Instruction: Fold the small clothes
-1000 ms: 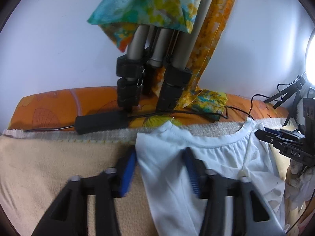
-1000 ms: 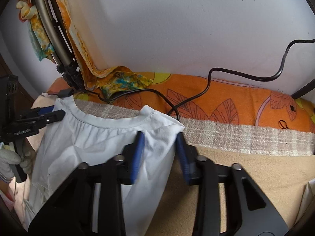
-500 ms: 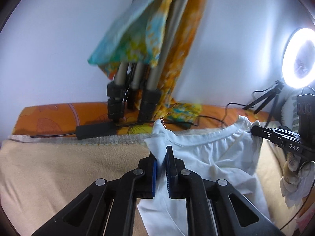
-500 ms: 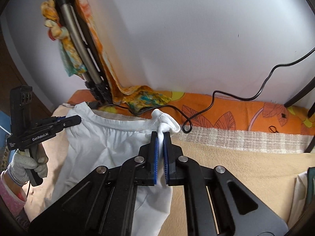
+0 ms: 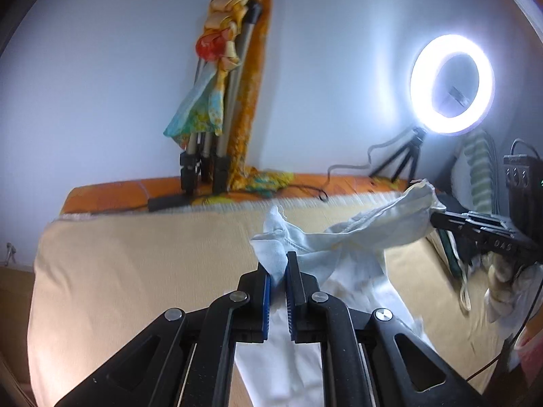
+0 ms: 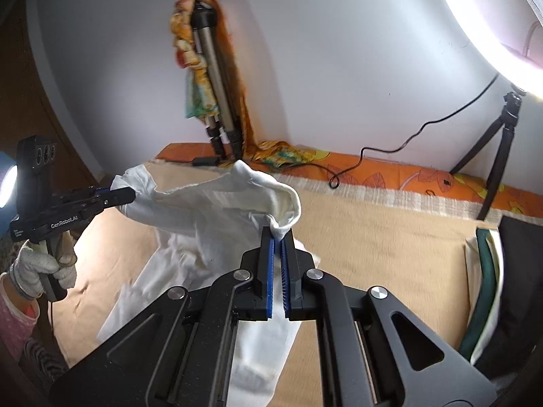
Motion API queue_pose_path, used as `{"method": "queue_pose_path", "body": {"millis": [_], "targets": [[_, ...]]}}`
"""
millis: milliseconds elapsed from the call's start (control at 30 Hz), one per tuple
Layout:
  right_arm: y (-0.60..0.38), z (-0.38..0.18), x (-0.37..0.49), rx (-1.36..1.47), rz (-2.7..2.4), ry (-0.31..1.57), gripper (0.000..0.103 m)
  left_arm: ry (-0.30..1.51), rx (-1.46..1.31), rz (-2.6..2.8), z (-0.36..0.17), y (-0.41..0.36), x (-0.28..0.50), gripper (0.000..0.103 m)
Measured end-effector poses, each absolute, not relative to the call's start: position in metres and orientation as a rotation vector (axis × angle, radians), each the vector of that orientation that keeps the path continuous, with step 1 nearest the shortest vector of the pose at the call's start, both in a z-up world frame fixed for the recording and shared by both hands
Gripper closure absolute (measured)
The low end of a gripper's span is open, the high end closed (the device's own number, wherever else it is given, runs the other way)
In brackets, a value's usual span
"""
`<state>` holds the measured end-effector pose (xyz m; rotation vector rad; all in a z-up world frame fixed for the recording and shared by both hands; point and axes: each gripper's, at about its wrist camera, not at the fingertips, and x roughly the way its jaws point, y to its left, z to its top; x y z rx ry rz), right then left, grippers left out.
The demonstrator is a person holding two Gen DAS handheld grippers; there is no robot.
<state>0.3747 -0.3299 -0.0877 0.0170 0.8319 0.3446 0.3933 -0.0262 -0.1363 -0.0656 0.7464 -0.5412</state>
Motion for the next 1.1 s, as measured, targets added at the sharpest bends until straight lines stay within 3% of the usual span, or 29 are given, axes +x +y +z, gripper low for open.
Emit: {"method": "queue_pose_path", "body": {"millis": [567, 767, 867, 933, 1000, 1100], "targets": [[-0.307, -0.141, 0.199, -0.136, 0.315, 0.878, 0.098, 0.813, 0.059, -0.532, -0.192, -0.006, 0.217, 0.097], [-0.324, -0.145, 0.163, -0.114, 0.287, 0.883, 0.098, 0.837, 0.065, -0.529, -0.198, 0.013, 0.184, 0.089], [-0.341, -0.141, 0.151, 0.005, 0.294, 0.888, 0.096, 0.852, -0.085, -0.534, -0.195, 0.036, 0.183, 0.080], [-0.352, -0.139, 0.151, 0.115, 0.296, 0.891, 0.088, 0.879, -0.214, -0.535, -0.196, 0.050, 0.189, 0.067], [-0.363, -0.141, 0.158, 0.234, 0.283, 0.905, 0.053, 0.928, -0.347, -0.542, -0.202, 0.058, 0.198, 0.060], [-0.375, -0.150, 0.168, 0.398, 0.276, 0.909, 0.049, 0.984, -0.555, -0.562, -0.215, 0.068, 0.214, 0.059]]}}
